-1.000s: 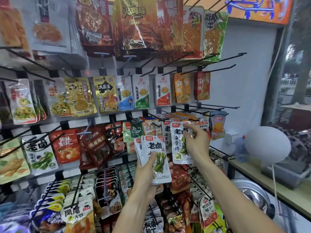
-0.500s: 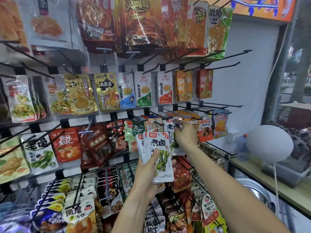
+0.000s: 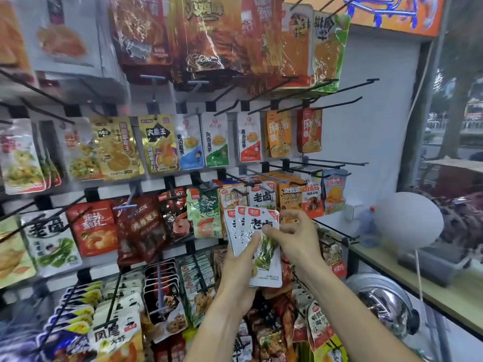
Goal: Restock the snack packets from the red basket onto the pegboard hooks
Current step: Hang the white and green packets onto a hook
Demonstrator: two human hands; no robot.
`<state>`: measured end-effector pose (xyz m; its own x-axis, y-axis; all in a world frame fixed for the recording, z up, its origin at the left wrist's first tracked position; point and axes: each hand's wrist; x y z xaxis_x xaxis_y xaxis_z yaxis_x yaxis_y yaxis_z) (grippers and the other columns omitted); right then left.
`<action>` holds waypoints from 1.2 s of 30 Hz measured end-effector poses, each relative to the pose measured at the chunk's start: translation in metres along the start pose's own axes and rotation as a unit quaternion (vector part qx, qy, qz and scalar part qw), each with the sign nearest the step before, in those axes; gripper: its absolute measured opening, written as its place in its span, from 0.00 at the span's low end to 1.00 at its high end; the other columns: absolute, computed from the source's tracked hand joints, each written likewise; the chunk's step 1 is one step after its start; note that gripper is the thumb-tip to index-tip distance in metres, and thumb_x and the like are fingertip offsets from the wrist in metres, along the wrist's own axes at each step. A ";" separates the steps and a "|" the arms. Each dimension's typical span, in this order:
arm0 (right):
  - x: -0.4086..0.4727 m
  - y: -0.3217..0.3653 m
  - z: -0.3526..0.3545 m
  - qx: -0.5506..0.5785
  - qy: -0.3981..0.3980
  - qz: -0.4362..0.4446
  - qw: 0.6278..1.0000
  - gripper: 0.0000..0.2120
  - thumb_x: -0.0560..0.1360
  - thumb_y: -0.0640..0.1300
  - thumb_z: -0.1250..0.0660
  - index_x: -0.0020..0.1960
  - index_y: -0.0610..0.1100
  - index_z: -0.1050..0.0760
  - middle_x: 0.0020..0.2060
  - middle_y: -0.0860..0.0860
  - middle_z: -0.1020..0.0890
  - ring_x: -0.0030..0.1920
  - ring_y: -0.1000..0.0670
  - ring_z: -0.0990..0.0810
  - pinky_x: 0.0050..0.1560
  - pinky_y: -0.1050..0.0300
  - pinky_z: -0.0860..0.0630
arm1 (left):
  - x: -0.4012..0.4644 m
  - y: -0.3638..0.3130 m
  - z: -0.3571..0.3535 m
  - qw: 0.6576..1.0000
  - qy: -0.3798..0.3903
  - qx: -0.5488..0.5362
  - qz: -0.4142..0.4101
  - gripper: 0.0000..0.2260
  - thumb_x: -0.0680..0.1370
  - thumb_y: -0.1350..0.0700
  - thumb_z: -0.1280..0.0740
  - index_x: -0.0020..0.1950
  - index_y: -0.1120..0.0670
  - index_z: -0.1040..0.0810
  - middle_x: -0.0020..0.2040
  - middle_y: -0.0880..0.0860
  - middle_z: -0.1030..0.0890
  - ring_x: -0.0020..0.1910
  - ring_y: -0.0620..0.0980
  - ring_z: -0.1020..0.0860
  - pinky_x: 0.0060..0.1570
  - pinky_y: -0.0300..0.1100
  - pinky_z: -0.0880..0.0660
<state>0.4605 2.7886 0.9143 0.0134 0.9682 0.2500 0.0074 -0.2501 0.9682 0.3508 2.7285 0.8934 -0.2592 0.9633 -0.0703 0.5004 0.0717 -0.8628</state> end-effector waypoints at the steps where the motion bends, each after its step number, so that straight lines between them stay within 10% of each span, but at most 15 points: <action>1: 0.001 -0.001 0.002 0.015 -0.003 0.003 1.000 0.24 0.70 0.44 0.17 0.58 0.54 0.27 0.45 0.48 0.13 0.45 0.47 0.13 0.51 0.40 0.17 | 0.000 0.000 0.000 1.000 0.003 -0.002 0.013 0.17 0.82 0.47 0.29 0.70 0.47 0.21 0.58 0.56 0.12 0.55 0.62 0.13 0.55 0.60 0.18; 8: 0.015 0.000 0.012 0.101 -0.064 0.059 0.991 0.21 0.76 0.40 0.24 0.60 0.56 0.31 0.53 0.48 0.19 0.50 0.47 0.16 0.50 0.49 0.18 | 0.002 0.004 0.004 0.998 -0.054 -0.011 0.045 0.46 0.65 0.30 0.20 0.79 0.36 0.35 0.74 0.52 0.22 0.69 0.61 0.20 0.63 0.65 0.21; 12: 0.031 0.010 0.011 0.044 -0.057 0.090 0.993 0.15 0.78 0.41 0.26 0.60 0.53 0.24 0.56 0.54 0.22 0.56 0.53 0.22 0.49 0.58 0.26 | -0.002 -0.001 0.005 0.997 -0.056 -0.048 0.010 0.25 0.82 0.45 0.29 0.77 0.42 0.32 0.58 0.55 0.12 0.53 0.64 0.13 0.41 0.58 0.14; 17: 0.045 0.017 0.008 -0.029 -0.053 0.109 0.992 0.16 0.79 0.38 0.28 0.65 0.50 0.19 0.63 0.55 0.19 0.63 0.52 0.21 0.58 0.63 0.26 | -0.005 -0.003 0.009 0.998 -0.037 -0.040 -0.016 0.17 0.84 0.47 0.34 0.73 0.44 0.29 0.54 0.61 0.12 0.52 0.64 0.13 0.51 0.61 0.16; 19: 0.045 0.020 0.008 -0.052 -0.037 0.110 0.992 0.17 0.80 0.37 0.29 0.67 0.49 0.19 0.65 0.55 0.19 0.54 0.50 0.17 0.48 0.70 0.23 | -0.004 -0.003 0.013 0.999 -0.031 -0.034 -0.022 0.18 0.84 0.47 0.33 0.73 0.45 0.28 0.54 0.62 0.12 0.53 0.64 0.13 0.55 0.63 0.17; 23: 0.046 0.018 0.004 -0.085 -0.041 0.108 0.990 0.17 0.80 0.37 0.29 0.67 0.49 0.19 0.68 0.54 0.20 0.59 0.36 0.19 0.51 0.56 0.20 | -0.001 -0.003 0.017 0.999 -0.028 -0.029 -0.023 0.18 0.83 0.46 0.33 0.73 0.45 0.28 0.55 0.61 0.12 0.53 0.64 0.13 0.58 0.65 0.18; 27: 0.060 0.016 -0.004 -0.129 -0.060 0.082 0.986 0.17 0.80 0.37 0.29 0.66 0.49 0.18 0.67 0.52 0.19 0.33 0.50 0.20 0.27 0.69 0.30 | 0.000 -0.006 0.016 0.999 -0.021 -0.029 -0.036 0.18 0.84 0.47 0.33 0.73 0.45 0.29 0.55 0.62 0.13 0.53 0.65 0.13 0.56 0.65 0.18; 36: 0.076 0.022 -0.036 -0.200 -0.047 0.059 0.977 0.17 0.78 0.42 0.26 0.66 0.50 0.19 0.57 0.47 0.14 0.45 0.43 0.15 0.52 0.45 0.17 | 0.003 -0.010 0.024 0.998 -0.010 -0.019 -0.052 0.18 0.85 0.49 0.34 0.74 0.50 0.28 0.56 0.63 0.13 0.53 0.64 0.13 0.55 0.64 0.17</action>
<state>0.4258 2.8575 0.9549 0.0817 0.9229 0.3764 -0.3915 -0.3176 0.8637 0.3254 2.7242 0.8897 -0.3267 0.9451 0.0079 0.5005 0.1802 -0.8468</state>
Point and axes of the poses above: each hand's wrist, its own x-axis towards the middle knuckle, its own z-axis out of the back of the hand, y = z × x
